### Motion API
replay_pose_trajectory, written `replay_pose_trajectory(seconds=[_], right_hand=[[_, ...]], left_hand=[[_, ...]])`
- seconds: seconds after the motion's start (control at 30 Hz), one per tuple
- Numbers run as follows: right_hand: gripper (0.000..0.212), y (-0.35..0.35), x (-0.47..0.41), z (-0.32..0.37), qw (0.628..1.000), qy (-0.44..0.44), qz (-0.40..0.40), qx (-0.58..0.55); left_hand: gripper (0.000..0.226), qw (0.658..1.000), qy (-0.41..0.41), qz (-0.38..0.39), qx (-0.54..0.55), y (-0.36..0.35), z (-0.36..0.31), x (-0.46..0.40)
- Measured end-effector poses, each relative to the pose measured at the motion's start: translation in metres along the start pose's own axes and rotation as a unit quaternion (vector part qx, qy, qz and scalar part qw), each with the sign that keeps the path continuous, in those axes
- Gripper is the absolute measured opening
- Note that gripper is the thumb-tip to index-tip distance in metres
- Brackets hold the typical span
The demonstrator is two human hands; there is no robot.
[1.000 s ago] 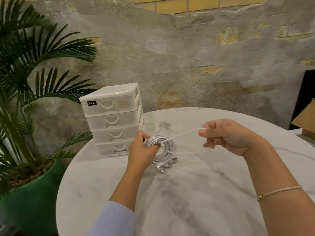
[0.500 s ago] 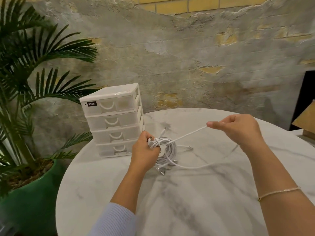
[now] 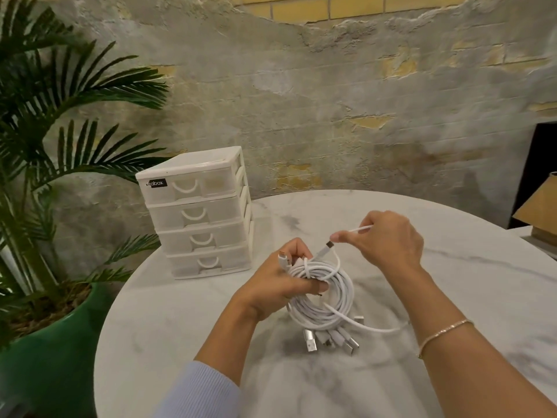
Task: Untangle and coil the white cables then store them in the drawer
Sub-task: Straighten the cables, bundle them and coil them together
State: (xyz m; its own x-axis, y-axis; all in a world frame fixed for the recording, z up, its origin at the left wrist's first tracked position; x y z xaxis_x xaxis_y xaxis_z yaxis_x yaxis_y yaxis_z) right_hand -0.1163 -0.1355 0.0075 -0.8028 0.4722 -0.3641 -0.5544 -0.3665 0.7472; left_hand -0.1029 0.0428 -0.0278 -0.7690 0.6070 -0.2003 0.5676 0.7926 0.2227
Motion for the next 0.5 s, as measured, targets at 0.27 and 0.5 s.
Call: replay_pose_trajectory(seconds=[0.27,0.5], right_hand=[[0.028,-0.038,0.01,0.019,0.975,0.069,0.192,0.084],[0.039,-0.048,0.003,0.008,0.974,0.074,0.214,-0.011]], left_hand=[[0.035,0.999,-0.005,-0.013,0.043,0.004,0.001,0.001],[0.041,0.983,0.008,-0.182,0.014,0.019,0.007,-0.004]])
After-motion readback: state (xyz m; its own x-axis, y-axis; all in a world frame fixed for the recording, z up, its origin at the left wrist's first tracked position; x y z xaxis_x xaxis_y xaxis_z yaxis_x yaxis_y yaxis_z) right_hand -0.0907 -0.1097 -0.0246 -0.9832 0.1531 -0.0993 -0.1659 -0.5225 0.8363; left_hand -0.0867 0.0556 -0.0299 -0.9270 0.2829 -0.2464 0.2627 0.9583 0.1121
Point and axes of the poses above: each hand's wrist, its own x-axis away from the middle knuckle, its own y-axis out of the back of the hand, z = x × y, the point moved 3 cm from there along -x, towards the middle knuckle, and after that the axes turned 2 degrees about z, right-handed, at the moved point
